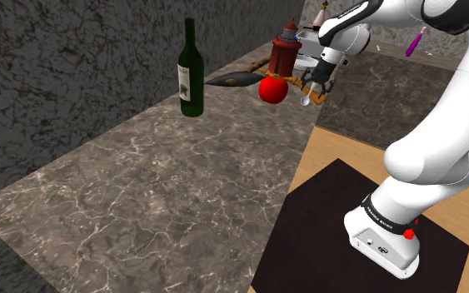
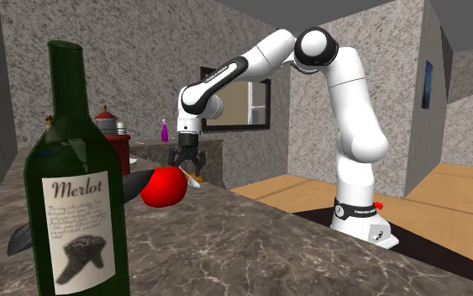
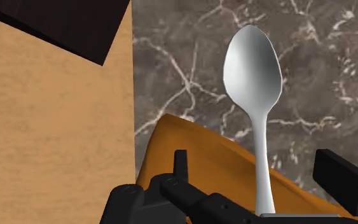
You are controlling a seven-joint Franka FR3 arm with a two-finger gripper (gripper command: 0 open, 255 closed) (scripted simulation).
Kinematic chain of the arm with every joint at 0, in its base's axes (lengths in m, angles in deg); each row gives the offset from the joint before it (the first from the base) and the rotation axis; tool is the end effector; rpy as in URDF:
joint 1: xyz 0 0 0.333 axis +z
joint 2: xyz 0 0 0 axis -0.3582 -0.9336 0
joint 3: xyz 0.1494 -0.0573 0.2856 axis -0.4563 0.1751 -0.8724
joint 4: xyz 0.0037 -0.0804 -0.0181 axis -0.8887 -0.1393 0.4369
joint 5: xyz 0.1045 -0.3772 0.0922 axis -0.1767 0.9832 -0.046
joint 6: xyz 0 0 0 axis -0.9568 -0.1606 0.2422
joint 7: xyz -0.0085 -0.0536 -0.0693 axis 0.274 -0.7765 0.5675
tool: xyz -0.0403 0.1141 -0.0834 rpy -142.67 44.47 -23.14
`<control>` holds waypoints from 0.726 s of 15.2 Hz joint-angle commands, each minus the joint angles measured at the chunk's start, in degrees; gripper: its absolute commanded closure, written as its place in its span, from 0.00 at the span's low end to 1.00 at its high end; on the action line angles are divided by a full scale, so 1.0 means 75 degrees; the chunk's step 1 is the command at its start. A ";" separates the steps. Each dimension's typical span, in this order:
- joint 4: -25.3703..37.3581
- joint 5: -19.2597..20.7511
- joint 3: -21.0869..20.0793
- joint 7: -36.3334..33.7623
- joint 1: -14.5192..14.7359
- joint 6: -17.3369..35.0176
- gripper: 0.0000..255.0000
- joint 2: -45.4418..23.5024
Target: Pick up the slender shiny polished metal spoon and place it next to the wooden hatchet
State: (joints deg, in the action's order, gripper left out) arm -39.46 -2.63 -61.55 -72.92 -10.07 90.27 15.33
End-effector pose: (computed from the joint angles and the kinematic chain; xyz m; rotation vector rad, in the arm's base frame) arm 0.5196 -0.3130 0.3144 -2.4735 1.5842 0.0532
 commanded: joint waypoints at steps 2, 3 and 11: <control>0.0414 0.0067 0.0030 -0.0065 -0.0031 -0.0485 0.00 0.0055; 0.0550 0.0099 0.0052 -0.0085 -0.0054 -0.0716 0.00 0.0146; 0.0665 0.0123 0.0068 -0.0099 -0.0073 -0.0899 0.00 0.0213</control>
State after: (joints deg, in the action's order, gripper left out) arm -34.48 -1.71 -61.04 -73.67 -10.61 83.54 16.92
